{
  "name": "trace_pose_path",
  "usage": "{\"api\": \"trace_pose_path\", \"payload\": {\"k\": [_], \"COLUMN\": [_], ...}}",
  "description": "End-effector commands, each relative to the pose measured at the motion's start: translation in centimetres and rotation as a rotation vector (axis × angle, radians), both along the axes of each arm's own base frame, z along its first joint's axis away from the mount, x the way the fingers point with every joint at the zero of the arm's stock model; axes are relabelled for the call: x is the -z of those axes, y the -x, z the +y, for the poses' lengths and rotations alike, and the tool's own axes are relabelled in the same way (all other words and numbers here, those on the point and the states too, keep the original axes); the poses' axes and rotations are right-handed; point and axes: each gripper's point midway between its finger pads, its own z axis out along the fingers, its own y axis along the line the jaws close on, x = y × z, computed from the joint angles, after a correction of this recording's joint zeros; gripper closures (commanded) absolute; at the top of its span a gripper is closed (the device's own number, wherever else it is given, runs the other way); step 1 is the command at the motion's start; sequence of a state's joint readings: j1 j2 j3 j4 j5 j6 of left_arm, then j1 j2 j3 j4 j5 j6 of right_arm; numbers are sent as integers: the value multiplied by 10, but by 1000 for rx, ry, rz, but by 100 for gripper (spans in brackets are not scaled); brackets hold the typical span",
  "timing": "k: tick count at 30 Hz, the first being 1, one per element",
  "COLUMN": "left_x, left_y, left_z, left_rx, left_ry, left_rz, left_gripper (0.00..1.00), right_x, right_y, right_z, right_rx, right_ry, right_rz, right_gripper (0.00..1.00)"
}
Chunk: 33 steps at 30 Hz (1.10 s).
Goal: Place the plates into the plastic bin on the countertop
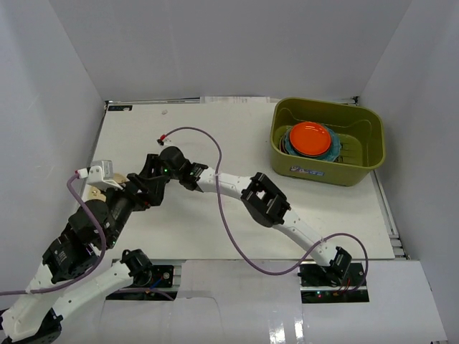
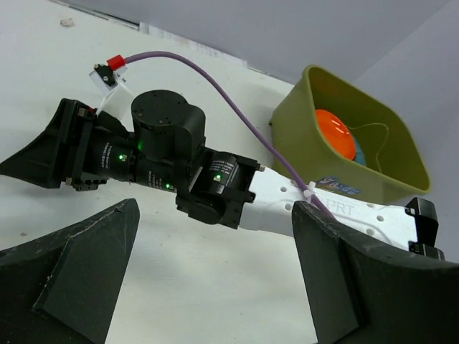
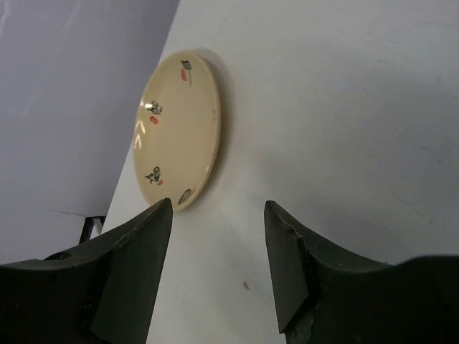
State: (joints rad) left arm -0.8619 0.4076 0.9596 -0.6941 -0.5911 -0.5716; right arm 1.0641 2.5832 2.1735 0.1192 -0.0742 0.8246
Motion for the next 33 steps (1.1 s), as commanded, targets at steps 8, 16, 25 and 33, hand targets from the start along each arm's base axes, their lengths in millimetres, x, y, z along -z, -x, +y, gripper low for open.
{"api": "trace_pose_path", "payload": {"k": [8, 16, 25, 33], "left_x": [40, 35, 20, 112], "left_y": [-6, -30, -119, -113], "left_z": [21, 27, 45, 173], "left_rx": [-128, -307, -497, -769], "left_ry": [-73, -50, -56, 304], "left_rz": [72, 88, 97, 386], "left_gripper": [2, 4, 2, 2], "right_x": [42, -31, -101, -73], "right_y": [3, 0, 27, 71], "right_z": [38, -8, -90, -140], "right_rx": [92, 69, 8, -50], "right_ry": [-157, -211, -226, -218], "right_rz": [267, 101, -39, 7], "right_gripper": [43, 48, 48, 48]}}
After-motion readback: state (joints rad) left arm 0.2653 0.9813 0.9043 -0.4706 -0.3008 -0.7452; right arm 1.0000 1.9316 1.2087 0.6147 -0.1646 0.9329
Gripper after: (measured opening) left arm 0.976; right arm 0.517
